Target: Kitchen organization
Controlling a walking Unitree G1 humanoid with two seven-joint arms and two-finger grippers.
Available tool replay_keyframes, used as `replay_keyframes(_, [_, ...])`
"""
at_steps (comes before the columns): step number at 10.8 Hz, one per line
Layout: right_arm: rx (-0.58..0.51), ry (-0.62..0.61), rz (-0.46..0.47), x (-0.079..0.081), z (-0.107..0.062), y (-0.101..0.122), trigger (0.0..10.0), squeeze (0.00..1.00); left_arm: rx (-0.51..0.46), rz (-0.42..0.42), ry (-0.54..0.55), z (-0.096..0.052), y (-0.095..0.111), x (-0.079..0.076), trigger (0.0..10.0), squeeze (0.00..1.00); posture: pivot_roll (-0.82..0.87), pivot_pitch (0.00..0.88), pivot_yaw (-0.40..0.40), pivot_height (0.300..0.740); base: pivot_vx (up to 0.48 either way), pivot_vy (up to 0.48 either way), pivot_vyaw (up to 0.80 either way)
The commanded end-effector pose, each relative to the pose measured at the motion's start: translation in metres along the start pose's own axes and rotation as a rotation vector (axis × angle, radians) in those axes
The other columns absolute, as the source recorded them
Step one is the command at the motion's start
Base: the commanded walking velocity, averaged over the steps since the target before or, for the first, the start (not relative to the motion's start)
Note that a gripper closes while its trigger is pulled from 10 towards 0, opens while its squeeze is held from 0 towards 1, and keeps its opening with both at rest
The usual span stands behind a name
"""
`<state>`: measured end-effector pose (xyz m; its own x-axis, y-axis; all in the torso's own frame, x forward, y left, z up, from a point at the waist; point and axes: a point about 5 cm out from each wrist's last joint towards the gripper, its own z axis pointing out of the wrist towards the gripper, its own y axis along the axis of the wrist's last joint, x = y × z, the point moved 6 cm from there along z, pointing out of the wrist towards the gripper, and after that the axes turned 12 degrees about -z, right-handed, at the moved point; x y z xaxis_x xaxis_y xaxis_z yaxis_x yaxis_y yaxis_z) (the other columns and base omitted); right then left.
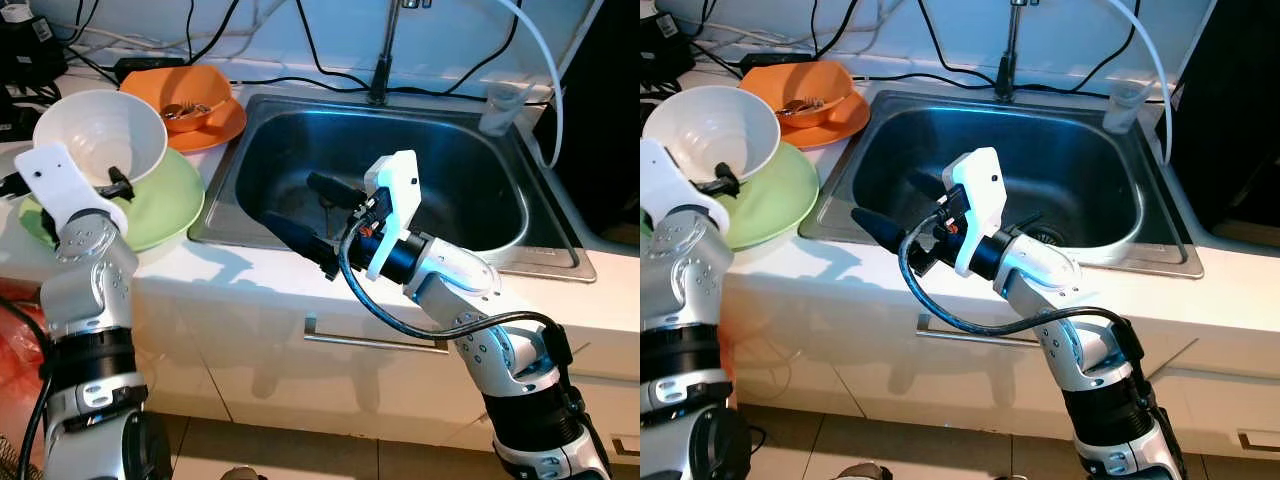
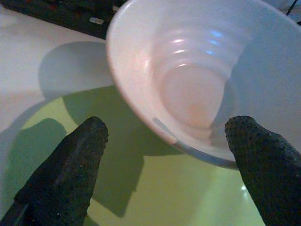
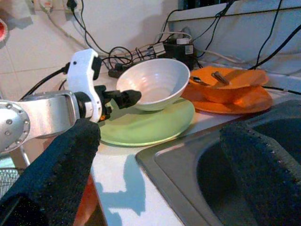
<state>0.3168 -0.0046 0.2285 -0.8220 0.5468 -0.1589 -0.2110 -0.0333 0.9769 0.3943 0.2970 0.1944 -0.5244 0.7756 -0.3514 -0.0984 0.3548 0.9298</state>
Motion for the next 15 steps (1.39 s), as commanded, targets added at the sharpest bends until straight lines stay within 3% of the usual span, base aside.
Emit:
replay_keyframes(1, [-0.010, -0.010, -0.010, -0.002, -0.004, 0.001, 10.0, 0.00, 0.015, -0.006, -0.001, 0.002, -0.001, 0.001, 10.0, 0.00, 0.08, 0.052, -0.012, 0.740, 0.000, 0.000, 0.00])
replay_keyframes(5, [-0.007, -0.017, -0.009, -0.001, -0.005, -0.001, 10.0, 0.00, -0.024, -0.075, -0.040, 0.006, 0.020, -0.011, 10.0, 0.00, 0.08, 0.052, -0.012, 0.740, 0.000, 0.000, 0.00])
replay_keyframes(9, [-0.002, -0.018, -0.009, 0.000, -0.004, -0.004, 10.0, 0.00, -0.031, -0.114, -0.063, -0.007, 0.026, -0.023, 10.0, 0.00, 0.09, 0.053, -0.015, 0.740, 0.000, 0.000, 0.00])
replay_keyframes(15, [0.007, -0.022, -0.012, 0.001, -0.007, -0.005, 10.0, 0.00, -0.018, -0.246, -0.049, 0.011, 0.027, -0.017, 10.0, 0.00, 0.06, 0.054, -0.017, 0.740, 0.000, 0.000, 0.00])
